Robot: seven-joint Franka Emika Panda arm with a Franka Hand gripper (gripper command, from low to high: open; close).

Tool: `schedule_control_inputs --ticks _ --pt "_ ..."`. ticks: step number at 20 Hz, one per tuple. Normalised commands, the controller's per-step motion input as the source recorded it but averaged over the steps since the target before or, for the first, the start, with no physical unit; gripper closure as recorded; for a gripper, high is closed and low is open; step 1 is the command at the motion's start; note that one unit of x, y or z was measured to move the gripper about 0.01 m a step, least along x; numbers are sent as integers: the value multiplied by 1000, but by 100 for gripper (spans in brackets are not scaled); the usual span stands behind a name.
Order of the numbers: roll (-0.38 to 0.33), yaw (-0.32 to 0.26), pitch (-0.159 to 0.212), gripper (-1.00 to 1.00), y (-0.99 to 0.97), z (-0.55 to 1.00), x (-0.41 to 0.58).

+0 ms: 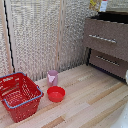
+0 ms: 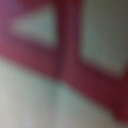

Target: Shift your gripper thoughtfully near the cereal snack bar. Tenderly grip the snack bar with your precision device. Carefully hover the precision device above the first drawer installation and invite the snack bar to descend into the first drawer installation.

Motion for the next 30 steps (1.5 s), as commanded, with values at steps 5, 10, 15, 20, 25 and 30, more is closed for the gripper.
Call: schedule_control_inputs --ticks 5,10,15,20,25,30 --pt "49 9 0 100 -1000 436 0" --pt "13 89 0 100 -905 362 0" --pt "-39 237 0 100 -522 31 0" --pt "-146 299 16 -100 -130 -86 -5" --pt "-108 8 49 -100 -48 -148 -8" --pt "-79 -9 82 -100 38 -48 89"
